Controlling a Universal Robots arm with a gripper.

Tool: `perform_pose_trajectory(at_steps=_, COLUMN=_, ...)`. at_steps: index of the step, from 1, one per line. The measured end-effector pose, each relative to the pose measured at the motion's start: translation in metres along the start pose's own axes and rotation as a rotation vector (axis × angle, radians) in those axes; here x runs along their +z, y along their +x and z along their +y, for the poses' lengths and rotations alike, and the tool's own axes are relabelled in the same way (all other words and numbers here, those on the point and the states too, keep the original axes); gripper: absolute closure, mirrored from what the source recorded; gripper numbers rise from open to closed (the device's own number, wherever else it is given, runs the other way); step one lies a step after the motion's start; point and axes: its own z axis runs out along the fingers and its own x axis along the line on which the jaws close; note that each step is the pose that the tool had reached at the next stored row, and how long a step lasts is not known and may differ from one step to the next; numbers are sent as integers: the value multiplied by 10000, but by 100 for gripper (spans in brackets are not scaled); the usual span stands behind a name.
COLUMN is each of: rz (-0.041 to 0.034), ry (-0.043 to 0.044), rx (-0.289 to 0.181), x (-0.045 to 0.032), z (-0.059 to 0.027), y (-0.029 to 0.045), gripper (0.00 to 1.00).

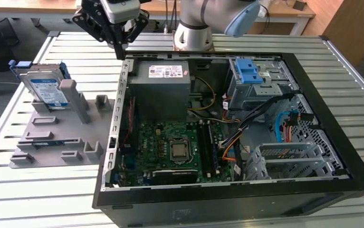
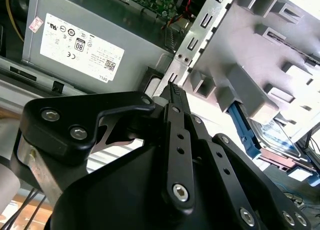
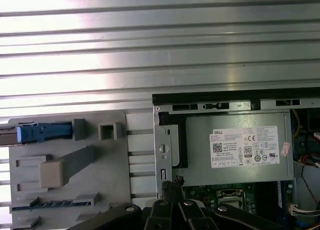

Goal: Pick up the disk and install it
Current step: 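Reach for the disk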

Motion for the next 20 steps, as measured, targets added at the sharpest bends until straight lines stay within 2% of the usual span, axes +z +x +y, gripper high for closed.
perform_pose_trajectory(at_steps=20, rz=0, ry=-1, rx=0, x=9, z=14, y=187, gripper=89)
